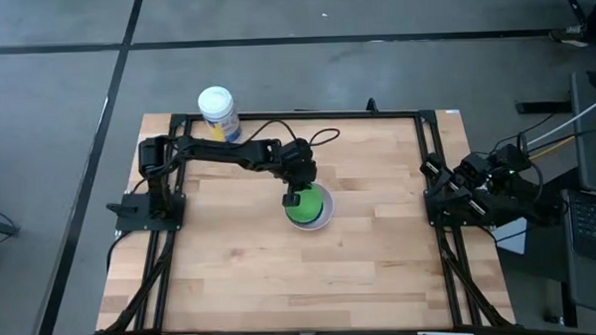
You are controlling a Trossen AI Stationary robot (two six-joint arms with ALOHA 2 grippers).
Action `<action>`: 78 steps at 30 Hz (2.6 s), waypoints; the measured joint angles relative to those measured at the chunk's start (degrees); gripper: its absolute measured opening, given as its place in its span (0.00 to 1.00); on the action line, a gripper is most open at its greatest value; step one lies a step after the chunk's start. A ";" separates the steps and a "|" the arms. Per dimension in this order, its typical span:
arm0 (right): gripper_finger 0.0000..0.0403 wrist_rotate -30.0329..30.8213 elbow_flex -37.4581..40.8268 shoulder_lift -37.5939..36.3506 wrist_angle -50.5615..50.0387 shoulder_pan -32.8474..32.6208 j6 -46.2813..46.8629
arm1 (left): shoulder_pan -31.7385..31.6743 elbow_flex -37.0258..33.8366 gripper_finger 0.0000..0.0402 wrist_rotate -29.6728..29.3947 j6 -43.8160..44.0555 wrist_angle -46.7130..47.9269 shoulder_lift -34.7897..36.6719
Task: Nest bowls inside each other
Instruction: Stack the green bowl in the light blue bowl, then return to Home Position
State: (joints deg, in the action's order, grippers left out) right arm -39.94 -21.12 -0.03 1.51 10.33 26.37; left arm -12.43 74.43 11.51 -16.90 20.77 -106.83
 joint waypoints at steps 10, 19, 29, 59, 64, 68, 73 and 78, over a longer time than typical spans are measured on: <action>0.24 -1.03 0.00 0.00 0.03 0.00 -0.48 | -1.25 0.04 0.25 0.38 2.11 -4.46 -1.98; 0.24 -2.56 -0.04 0.02 0.01 0.00 1.48 | 1.78 0.00 0.29 1.34 4.80 -7.45 -5.62; 0.24 -2.79 -0.04 0.02 -0.01 0.00 1.52 | 1.05 1.38 0.30 -0.07 7.24 -14.42 -1.46; 0.15 10.27 -3.82 0.04 -19.53 5.34 -10.63 | -18.14 -64.72 0.22 13.12 33.01 -68.04 59.22; 0.14 8.20 2.78 0.02 -8.35 4.88 -11.12 | -11.32 -71.45 0.22 1.70 29.67 -71.99 59.52; 0.13 7.54 13.01 0.04 5.15 4.79 -6.10 | -5.50 -71.93 0.23 -4.79 23.38 -68.97 59.52; 0.13 7.50 20.19 0.12 15.31 4.79 -4.24 | -1.92 -71.95 0.23 -8.58 17.61 -64.33 59.52; 0.13 3.59 20.11 0.08 11.72 4.81 -7.07 | -5.85 -73.40 0.23 0.76 17.14 -63.29 59.80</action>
State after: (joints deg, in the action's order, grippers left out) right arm -36.35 -1.02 0.04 13.22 15.14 19.30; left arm -18.28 1.04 12.27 0.25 -42.52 -47.02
